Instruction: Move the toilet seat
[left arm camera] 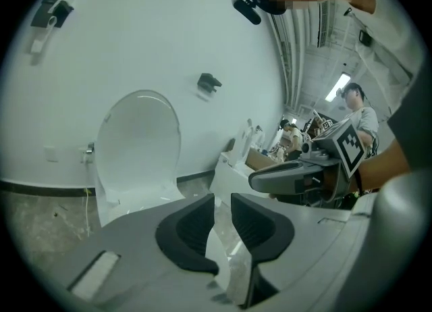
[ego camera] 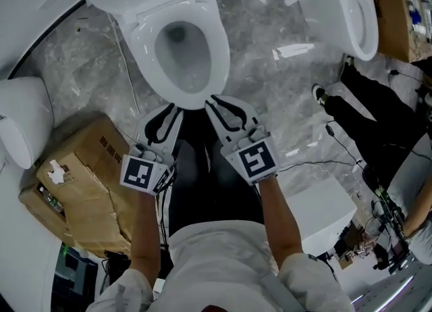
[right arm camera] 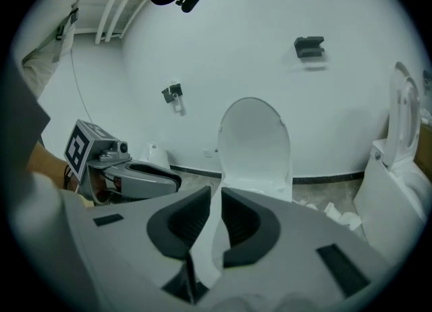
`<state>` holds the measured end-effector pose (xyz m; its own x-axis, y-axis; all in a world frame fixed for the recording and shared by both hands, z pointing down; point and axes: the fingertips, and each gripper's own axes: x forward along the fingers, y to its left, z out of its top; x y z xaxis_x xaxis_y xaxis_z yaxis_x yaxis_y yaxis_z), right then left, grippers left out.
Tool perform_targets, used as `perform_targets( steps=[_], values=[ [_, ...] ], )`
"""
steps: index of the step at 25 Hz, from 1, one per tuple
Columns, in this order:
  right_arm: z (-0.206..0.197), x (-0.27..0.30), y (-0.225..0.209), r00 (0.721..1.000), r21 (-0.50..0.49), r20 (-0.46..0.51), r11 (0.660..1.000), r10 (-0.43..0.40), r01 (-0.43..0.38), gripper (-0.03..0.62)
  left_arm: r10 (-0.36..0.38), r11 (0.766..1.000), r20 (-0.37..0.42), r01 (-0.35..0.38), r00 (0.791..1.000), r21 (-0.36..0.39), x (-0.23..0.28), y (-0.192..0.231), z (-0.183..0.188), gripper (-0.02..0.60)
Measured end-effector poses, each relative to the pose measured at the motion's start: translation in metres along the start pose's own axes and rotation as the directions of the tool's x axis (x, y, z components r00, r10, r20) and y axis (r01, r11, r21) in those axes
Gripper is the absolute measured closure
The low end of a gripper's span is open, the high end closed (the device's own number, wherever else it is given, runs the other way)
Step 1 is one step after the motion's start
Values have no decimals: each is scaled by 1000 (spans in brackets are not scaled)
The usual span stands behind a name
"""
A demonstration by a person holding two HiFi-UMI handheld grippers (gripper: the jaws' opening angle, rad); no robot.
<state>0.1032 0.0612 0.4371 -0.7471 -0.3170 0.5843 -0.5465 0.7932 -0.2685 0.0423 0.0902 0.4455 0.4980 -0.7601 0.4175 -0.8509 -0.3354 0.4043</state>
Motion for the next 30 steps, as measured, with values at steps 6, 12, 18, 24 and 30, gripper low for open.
perform_targets(
  steps=[6,12,18,24,30],
  values=[
    [-56,29,-14,999,11,-32,1000,-9,10,542,10,997,-60,-14,998,-71,16,18,-58,485],
    [-115,51,-29,995,48,-104,999,-11,16,502,49,987,-113,-65,992,-148,32,39,-115,441],
    [-163,66,-40,987,74,-161,997,-20,33,447,85,981,-180,-114,980,-155,41,51,-166,408],
    [-201,78,-50,979,103,-201,993,-34,56,447,144,966,-218,-185,965,-178,47,64,-201,369],
    [-231,86,-60,974,124,-218,988,-58,87,402,183,957,-252,-230,950,-174,48,74,-230,328]
  ],
)
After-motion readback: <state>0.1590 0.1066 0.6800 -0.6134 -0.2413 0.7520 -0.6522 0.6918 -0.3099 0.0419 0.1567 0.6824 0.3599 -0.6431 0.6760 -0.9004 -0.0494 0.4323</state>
